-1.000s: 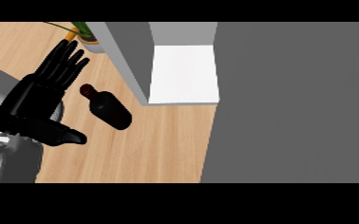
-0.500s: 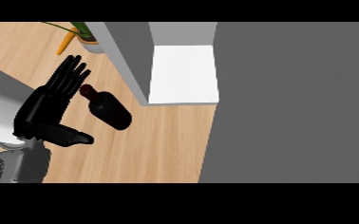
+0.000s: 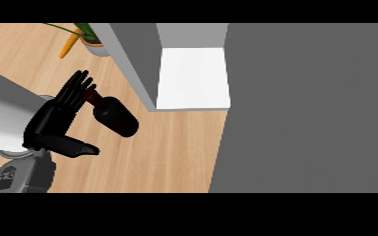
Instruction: Pick up the wine, place it into the cabinet and close the cabinet
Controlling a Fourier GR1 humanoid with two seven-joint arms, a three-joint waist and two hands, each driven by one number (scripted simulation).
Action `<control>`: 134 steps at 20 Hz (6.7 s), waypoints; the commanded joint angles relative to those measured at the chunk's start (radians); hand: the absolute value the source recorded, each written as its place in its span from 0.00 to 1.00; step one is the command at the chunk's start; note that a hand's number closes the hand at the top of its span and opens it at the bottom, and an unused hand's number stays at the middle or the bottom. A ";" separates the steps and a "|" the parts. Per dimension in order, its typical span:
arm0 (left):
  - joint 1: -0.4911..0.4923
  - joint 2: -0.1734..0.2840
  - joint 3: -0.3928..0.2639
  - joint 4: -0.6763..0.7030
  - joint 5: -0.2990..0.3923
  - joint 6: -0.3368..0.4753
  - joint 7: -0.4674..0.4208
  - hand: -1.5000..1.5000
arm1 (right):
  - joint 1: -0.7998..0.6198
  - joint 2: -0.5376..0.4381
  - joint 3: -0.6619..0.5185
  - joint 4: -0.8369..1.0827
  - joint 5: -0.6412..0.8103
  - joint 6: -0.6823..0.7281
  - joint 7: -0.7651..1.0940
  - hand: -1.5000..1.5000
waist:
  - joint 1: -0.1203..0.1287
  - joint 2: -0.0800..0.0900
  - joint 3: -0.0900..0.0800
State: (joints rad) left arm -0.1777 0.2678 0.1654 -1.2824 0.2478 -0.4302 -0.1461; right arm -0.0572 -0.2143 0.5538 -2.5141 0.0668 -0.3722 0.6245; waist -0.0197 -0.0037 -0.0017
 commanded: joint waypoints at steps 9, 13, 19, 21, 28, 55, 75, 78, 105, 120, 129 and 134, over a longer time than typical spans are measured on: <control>-0.117 0.028 0.033 0.335 -0.101 -0.007 -0.196 0.00 | 0.044 -0.058 0.057 -0.193 0.124 -0.048 0.061 0.00 | -0.005 0.001 0.000; -0.171 0.001 0.014 0.491 -0.159 0.003 -0.307 0.00 | 0.023 -0.032 0.103 -0.133 0.144 -0.074 0.019 0.00 | -0.006 0.003 0.000; -0.199 -0.029 -0.007 0.623 -0.183 -0.046 -0.380 0.00 | 0.001 -0.089 0.082 -0.198 0.127 -0.071 0.074 0.00 | -0.014 0.001 -0.001; -0.193 0.015 0.017 0.679 -0.155 -0.126 -0.380 0.00 | -0.027 -0.081 0.020 -0.152 0.090 -0.076 0.064 0.00 | -0.002 0.004 -0.001; -0.244 0.003 -0.001 0.811 -0.212 -0.134 -0.514 0.00 | 0.005 -0.113 0.055 -0.178 0.108 -0.082 0.050 0.00 | -0.006 0.004 -0.001; -0.140 -0.103 0.003 0.770 -0.212 0.102 -0.734 1.00 | 0.106 -0.209 0.052 -0.133 0.030 -0.130 -0.115 0.00 | 0.025 -0.007 0.004; 0.164 -0.246 -0.184 0.087 -0.134 0.088 -0.398 1.00 | 0.167 -0.260 0.105 -0.225 0.075 -0.184 -0.120 0.00 | 0.011 -0.007 0.002; 0.213 -0.267 -0.291 -0.014 -0.097 0.181 -0.334 1.00 | 0.217 -0.285 0.092 -0.198 0.022 -0.164 -0.209 0.00 | 0.010 -0.004 0.003; -0.158 -0.268 -0.425 0.016 -0.151 0.668 -0.126 1.00 | 0.256 -0.314 0.068 -0.211 -0.030 -0.148 -0.247 0.00 | -0.005 0.001 0.001; -0.396 -0.268 -0.405 0.373 -0.012 0.665 -0.252 1.00 | 0.316 -0.344 0.016 -0.258 -0.075 -0.116 -0.262 0.00 | -0.022 0.004 0.000; -0.630 -0.268 -0.469 0.584 0.159 0.767 -0.243 1.00 | 0.308 -0.297 -0.003 -0.151 -0.120 -0.085 -0.381 0.00 | -0.036 0.010 0.001; -0.701 -0.268 -0.452 0.760 0.125 0.785 -0.298 1.00 | 0.362 -0.289 0.046 -0.144 -0.094 -0.071 -0.430 0.00 | -0.051 0.013 0.001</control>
State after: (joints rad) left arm -0.8226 0.0001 -0.2767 -0.6277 0.3696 0.3285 -0.4193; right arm 0.2360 -0.5022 0.5704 -2.5067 0.0036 -0.4425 0.1635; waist -0.0635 0.0086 -0.0005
